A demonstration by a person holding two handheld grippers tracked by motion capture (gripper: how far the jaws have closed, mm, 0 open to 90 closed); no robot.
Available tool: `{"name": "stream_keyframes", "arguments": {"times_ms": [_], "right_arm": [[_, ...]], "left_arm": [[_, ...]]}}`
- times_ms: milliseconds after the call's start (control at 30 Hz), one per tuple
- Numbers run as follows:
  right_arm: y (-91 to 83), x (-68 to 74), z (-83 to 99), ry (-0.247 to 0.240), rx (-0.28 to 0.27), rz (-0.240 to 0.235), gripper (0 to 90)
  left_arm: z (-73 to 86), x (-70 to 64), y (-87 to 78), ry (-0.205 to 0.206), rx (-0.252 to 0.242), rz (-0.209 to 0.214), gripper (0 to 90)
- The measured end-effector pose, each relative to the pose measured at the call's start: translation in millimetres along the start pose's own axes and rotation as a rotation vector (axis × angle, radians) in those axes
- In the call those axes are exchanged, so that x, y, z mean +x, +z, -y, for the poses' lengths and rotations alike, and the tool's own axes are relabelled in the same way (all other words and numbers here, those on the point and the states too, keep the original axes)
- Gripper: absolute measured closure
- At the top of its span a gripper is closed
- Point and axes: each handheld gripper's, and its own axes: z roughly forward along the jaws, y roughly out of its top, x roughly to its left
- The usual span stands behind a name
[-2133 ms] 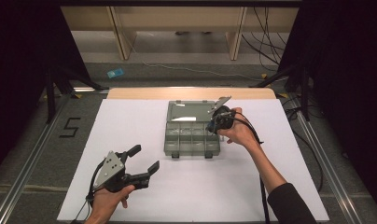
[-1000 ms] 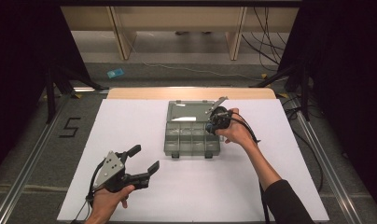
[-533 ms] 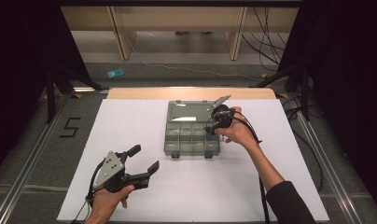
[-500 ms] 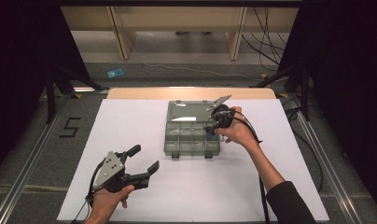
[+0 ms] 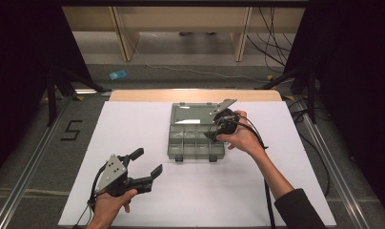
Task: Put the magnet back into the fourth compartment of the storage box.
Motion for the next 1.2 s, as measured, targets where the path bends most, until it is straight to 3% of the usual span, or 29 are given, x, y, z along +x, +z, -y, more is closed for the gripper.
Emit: {"name": "stream_keyframes", "arguments": {"times_ms": [167,467,667,1200], "right_arm": [[-9.8,4.3,0.6,-0.029,-0.043,0.004,30.0],[-24.4,11.7,4.7,-0.011,-0.128,0.004,28.9],[-30.4,18.7,8.9,0.012,-0.157,-0.044,28.2],[-44.4,43.4,24.4,0.049,-0.285,-0.091,26.4]], "left_arm": [[0.0,0.0,-0.1,0.002,0.001,0.000,15.6],[0.1,0.0,0.0,-0.001,0.000,-0.002,15.6],[0.2,0.1,-0.1,-0.001,0.001,-0.001,15.6],[0.8,0.5,0.5,-0.002,0.007,-0.004,15.6]]}}
